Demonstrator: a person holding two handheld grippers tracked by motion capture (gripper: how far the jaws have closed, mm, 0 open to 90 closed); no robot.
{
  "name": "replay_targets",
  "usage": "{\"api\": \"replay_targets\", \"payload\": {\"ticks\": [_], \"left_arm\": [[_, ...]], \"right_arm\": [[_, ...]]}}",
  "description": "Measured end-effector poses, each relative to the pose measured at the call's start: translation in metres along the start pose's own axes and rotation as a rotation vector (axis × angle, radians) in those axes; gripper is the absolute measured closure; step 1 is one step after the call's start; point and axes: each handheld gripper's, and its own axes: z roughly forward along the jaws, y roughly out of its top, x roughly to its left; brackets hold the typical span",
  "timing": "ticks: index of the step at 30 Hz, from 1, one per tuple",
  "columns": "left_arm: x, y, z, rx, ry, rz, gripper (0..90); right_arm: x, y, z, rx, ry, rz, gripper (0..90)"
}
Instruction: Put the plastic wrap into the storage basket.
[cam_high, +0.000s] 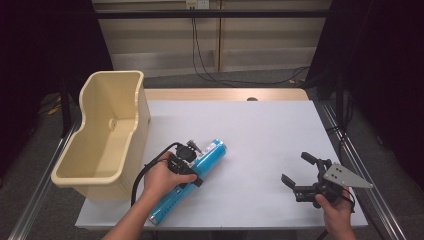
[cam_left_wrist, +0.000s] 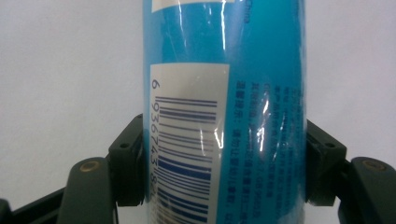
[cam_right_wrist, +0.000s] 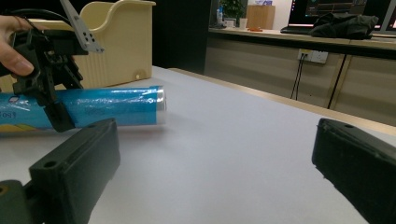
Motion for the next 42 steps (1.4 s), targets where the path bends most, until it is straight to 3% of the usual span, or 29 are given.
{"api": "replay_targets", "payload": {"ticks": [20,42], "left_arm": [[-0.005,0.02,-0.047,-0.06,0.018,-0.109,32.1],[-0.006,0.042,-0.096,-0.087,0.06,-0.158,32.2]], "right_arm": [[0.0,0.0,0.0,-0.001,0.001,0.002,0.6],[0.0,0.0,0.0,0.0,0.003,0.006,0.6]]}}
